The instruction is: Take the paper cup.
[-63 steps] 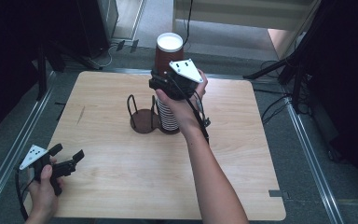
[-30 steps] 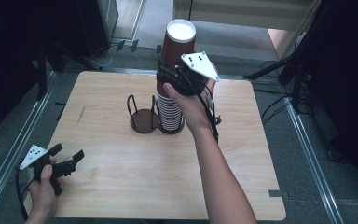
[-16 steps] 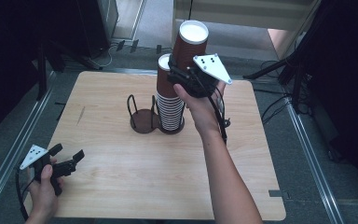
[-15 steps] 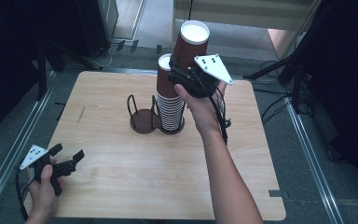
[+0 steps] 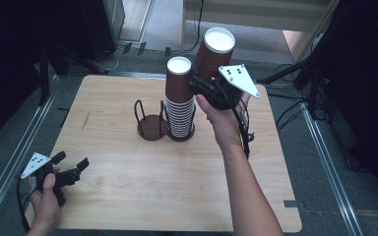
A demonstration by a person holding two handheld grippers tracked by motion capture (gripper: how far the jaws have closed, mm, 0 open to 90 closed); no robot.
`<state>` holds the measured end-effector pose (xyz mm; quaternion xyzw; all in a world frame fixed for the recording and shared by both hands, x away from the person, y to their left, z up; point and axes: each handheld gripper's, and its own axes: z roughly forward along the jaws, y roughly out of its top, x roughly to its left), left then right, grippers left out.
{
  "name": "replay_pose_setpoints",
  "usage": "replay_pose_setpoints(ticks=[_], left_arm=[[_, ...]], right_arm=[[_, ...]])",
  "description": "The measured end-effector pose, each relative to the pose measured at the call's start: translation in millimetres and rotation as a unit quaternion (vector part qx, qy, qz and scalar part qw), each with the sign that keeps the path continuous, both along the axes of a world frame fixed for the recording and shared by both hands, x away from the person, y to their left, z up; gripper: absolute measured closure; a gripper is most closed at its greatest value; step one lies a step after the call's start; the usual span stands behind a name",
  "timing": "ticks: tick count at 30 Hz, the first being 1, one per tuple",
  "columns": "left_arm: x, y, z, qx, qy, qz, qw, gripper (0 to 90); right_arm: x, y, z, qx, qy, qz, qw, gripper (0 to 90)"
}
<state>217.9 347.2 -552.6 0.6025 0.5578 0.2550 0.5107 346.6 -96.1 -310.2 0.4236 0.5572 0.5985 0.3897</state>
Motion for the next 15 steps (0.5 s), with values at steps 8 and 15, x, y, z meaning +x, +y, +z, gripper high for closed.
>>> replay_pose_setpoints(ticks=[8,15], left_arm=[[-0.3,-0.1,-0.1,-0.002,-0.002,0.001,1.0000,0.7],[-0.5,-0.3,-0.1,-0.003,-0.003,0.004,1.0000,0.7]], right_arm=[[-6.8,-12.3,-13.6,-0.010,0.006,-0.023,0.9997,11.7],[-14.6,-25.6,-24.1,-0.011,0.009,-0.028,0.9995,11.7]])
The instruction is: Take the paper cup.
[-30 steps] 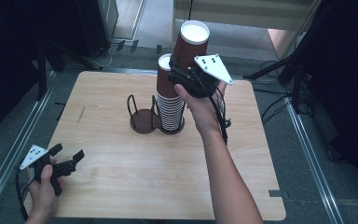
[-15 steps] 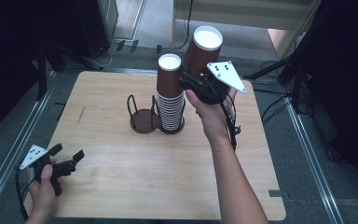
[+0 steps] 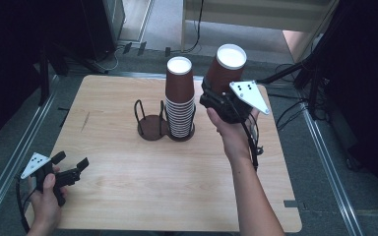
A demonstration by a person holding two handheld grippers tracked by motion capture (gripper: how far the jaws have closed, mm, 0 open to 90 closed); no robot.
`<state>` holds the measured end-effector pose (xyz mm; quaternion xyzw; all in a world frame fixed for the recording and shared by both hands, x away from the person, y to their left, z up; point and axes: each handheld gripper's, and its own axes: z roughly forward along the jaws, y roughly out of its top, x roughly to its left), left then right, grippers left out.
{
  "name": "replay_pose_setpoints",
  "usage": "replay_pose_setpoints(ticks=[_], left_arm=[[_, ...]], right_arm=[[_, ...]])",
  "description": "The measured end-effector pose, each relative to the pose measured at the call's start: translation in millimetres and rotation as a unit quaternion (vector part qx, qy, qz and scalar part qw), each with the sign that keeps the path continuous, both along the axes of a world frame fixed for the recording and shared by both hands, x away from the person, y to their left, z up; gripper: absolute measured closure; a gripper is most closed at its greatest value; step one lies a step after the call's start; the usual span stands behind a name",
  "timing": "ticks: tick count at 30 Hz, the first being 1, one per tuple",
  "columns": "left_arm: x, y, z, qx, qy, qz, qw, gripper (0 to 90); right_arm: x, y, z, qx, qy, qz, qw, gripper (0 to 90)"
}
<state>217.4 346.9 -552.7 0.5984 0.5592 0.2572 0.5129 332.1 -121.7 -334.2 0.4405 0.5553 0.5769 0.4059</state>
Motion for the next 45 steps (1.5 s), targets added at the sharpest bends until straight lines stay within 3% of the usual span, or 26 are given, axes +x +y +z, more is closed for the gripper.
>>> replay_pose_setpoints(ticks=[4,28,37,45], left_arm=[[-0.3,1.0,-0.1,-0.003,-0.001,0.001,1.0000,0.7],[-0.4,0.2,0.1,0.000,-0.001,0.002,1.0000,0.7],[-0.2,-0.2,0.0,0.000,-0.001,0.003,1.0000,0.7],[0.1,-0.8,0.1,0.003,0.000,-0.001,1.0000,0.7]], right_arm=[[-5.9,-4.6,-6.6,-0.007,0.003,-0.017,0.9998,11.6],[-34.0,-35.2,-54.3,-0.010,0.020,-0.035,0.9991,11.5],[-41.3,-37.0,-67.0,-0.010,0.024,-0.036,0.9990,11.5],[-48.4,-37.3,-88.3,-0.010,0.041,-0.035,0.9985,11.5]])
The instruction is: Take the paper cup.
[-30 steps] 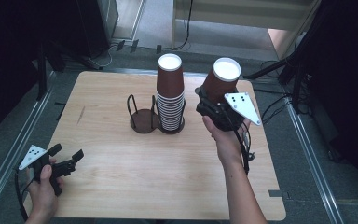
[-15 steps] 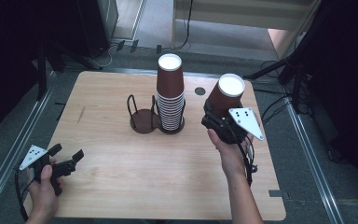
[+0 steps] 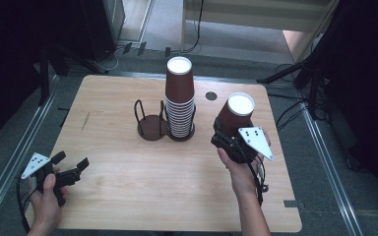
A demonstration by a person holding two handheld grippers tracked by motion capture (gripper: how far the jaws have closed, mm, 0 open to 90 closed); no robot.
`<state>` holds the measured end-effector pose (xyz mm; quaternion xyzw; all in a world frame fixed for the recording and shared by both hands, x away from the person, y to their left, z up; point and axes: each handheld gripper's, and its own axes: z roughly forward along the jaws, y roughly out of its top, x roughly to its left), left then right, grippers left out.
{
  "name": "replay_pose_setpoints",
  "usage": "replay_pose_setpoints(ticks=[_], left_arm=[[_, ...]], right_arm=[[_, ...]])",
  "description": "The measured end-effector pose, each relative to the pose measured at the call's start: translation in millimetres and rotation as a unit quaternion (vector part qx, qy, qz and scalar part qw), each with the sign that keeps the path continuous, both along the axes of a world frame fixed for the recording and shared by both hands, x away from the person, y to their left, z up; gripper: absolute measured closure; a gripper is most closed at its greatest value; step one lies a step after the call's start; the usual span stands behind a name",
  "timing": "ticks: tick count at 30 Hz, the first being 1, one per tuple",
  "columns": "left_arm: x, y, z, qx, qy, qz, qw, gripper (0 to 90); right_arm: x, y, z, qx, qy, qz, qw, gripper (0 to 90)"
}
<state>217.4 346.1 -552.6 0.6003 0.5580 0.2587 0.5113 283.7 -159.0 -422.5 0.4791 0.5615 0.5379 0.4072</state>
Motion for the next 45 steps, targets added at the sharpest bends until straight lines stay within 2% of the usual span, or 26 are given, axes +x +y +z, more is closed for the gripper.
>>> replay_pose_setpoints(ticks=[4,6,9,13,14,20,22,25,30,32,35,37,40,42,45], left_arm=[[-0.2,0.0,0.1,0.003,-0.001,0.002,1.0000,0.7],[-1.1,-1.6,1.4,0.015,-0.003,-0.001,0.9999,0.7],[-2.0,-2.1,3.3,0.022,-0.005,-0.001,0.9998,0.7],[-2.0,-1.0,7.2,0.016,-0.006,-0.002,0.9999,0.7],[-1.0,-1.5,10.4,0.012,-0.007,0.000,0.9999,0.7],[3.0,-8.9,26.9,0.026,-0.018,-0.005,0.9995,0.7],[4.6,-15.6,35.6,0.042,-0.025,-0.014,0.9987,0.7],[7.1,-23.5,42.6,0.052,-0.030,-0.027,0.9978,0.7],[15.3,-40.4,51.0,0.047,-0.034,-0.050,0.9971,0.7],[21.0,-52.6,54.4,0.040,-0.035,-0.062,0.9967,0.7],[25.3,-60.6,55.9,0.032,-0.031,-0.072,0.9964,0.7],[31.2,-74.9,60.1,0.031,-0.034,-0.084,0.9954,0.7],[35.7,-83.6,63.5,0.033,-0.037,-0.092,0.9945,0.7],[42.0,-94.5,68.5,0.023,-0.041,-0.103,0.9936,0.7],[45.6,-100.9,71.9,0.017,-0.042,-0.109,0.9930,0.7]], right_arm=[[-3.9,-0.4,-9.1,-0.003,0.007,0.000,1.0000,11.5],[-5.6,-0.9,-13.8,-0.001,0.011,0.000,0.9999,11.5],[-7.3,-1.2,-21.2,-0.005,0.016,0.002,0.9999,11.5],[-8.5,0.3,-28.7,-0.011,0.022,0.004,0.9997,11.5],[-9.6,1.4,-32.4,-0.010,0.027,0.007,0.9996,11.5],[-11.6,3.5,-39.7,-0.024,0.031,0.009,0.9992,11.4],[-12.2,3.2,-41.4,-0.021,0.035,0.010,0.9991,11.4],[-12.4,1.9,-43.1,-0.024,0.036,0.009,0.9990,11.4],[-12.9,2.7,-45.7,-0.024,0.038,0.010,0.9989,11.5],[-13.0,4.3,-47.3,-0.029,0.040,0.011,0.9987,11.5],[-13.2,5.3,-48.5,-0.031,0.043,0.012,0.9985,11.5],[-13.3,6.1,-50.4,-0.036,0.043,0.013,0.9984,11.4],[-13.4,6.3,-51.9,-0.037,0.043,0.010,0.9983,11.5],[-13.1,6.0,-55.2,-0.039,0.047,0.009,0.9981,11.4],[-13.0,6.5,-58.0,-0.042,0.050,0.010,0.9978,11.5]])
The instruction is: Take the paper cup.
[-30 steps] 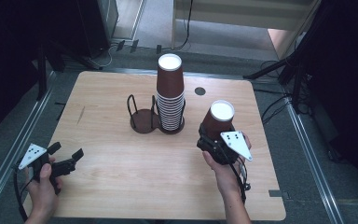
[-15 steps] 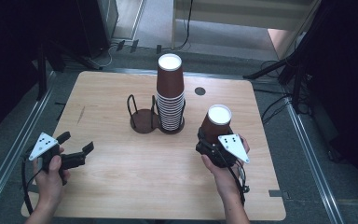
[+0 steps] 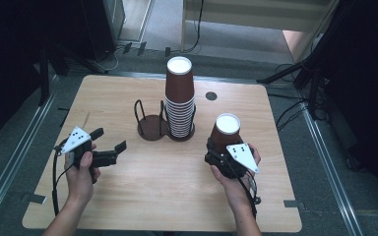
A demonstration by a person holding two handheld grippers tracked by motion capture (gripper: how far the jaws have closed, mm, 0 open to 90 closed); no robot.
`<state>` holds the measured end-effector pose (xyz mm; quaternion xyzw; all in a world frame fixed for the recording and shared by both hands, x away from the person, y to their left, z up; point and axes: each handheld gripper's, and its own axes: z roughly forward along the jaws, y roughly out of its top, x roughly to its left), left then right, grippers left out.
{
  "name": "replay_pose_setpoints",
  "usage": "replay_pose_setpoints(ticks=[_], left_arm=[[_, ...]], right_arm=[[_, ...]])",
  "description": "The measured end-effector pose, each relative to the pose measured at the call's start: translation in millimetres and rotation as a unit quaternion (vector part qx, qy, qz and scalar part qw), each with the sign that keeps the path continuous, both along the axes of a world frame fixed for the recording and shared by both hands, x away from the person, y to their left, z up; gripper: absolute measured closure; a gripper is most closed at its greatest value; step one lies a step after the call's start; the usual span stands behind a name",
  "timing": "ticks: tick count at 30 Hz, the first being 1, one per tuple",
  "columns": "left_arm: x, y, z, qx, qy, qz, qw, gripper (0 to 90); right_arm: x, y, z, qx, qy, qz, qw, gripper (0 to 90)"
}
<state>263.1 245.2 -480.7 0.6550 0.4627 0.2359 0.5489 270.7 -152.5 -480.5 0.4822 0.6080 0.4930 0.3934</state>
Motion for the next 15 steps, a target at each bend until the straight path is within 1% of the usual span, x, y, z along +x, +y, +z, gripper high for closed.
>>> replay_pose_setpoints(ticks=[1,2,3,4,5,7,8,10,12,13,14,15], left_arm=[[3.3,-5.0,3.0,-0.009,0.001,-0.006,0.9999,0.7],[5.7,-9.1,5.5,-0.013,0.001,-0.009,0.9999,0.7],[5.7,-9.1,5.5,-0.013,0.001,-0.009,0.9999,0.7],[8.2,-14.1,9.2,-0.013,-0.002,-0.016,0.9998,0.7],[8.2,-14.1,9.2,-0.013,-0.002,-0.016,0.9998,0.7],[9.9,-20.0,14.4,-0.011,-0.003,-0.027,0.9996,0.7],[9.9,-20.0,14.4,-0.011,-0.003,-0.027,0.9996,0.7],[9.0,-22.0,15.7,-0.023,-0.001,-0.038,0.9990,0.7],[8.2,-25.1,16.7,-0.021,0.004,-0.049,0.9985,0.7],[7.0,-28.0,17.5,-0.016,0.006,-0.061,0.9980,0.7],[5.7,-31.2,18.0,-0.011,0.009,-0.073,0.9973,0.7],[5.7,-31.2,18.0,-0.011,0.009,-0.073,0.9973,0.7]], right_arm=[[-0.4,0.6,-0.6,0.001,0.003,0.000,1.0000,11.5],[-0.8,1.1,-1.0,0.002,0.004,0.001,1.0000,11.5],[-1.1,1.8,-1.5,0.000,0.003,0.003,1.0000,11.4],[-1.4,2.6,-1.9,-0.001,0.003,0.003,1.0000,11.4],[-1.4,2.6,-1.9,-0.001,0.003,0.003,1.0000,11.4],[-1.8,5.1,-4.2,-0.005,0.004,0.007,1.0000,11.4],[-1.8,5.1,-4.2,-0.005,0.004,0.007,1.0000,11.4],[-1.9,8.6,-7.6,-0.010,0.009,0.010,0.9999,11.4],[-2.0,9.9,-8.6,-0.013,0.009,0.012,0.9998,11.4],[-2.3,12.9,-10.2,-0.020,0.010,0.017,0.9996,11.3],[-2.5,14.1,-10.3,-0.021,0.011,0.019,0.9995,11.3],[-2.5,14.1,-10.3,-0.021,0.011,0.019,0.9995,11.3]])
